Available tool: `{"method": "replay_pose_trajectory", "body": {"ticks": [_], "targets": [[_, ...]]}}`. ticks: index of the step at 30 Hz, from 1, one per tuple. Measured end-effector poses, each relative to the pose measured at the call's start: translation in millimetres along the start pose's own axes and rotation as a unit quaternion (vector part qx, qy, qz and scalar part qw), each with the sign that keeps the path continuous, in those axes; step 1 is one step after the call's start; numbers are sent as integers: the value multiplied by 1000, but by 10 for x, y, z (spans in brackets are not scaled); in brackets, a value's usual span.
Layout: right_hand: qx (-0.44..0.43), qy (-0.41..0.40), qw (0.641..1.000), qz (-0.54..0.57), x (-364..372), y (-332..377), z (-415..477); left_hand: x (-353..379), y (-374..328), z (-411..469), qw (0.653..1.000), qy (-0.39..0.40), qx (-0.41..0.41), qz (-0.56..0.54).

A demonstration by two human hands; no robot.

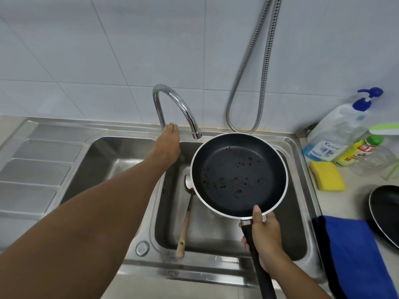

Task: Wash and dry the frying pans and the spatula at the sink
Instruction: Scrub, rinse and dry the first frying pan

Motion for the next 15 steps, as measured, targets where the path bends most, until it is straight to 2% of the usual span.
{"method": "replay_pose_trajectory", "body": {"ticks": [4,13,15], "targets": [[0,1,1000,11,17,63,-8,-31,26,-82,1000,-8,-3,-7],[6,17,999,30,74,196,-37,39,84,-347,999,28,-28,-30],[8,14,999,27,86,204,-36,47,52,-433,997,8,-36,-66]]}}
Point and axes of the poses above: each hand's wrist, its own z-axis towards the middle knuckle, its own x-axis out of the palm, y = z × x, the point moved 2 cm from there along z, towards the middle knuckle, and after that the axes turned 10 degrees about -z, right-handed, at the moved point
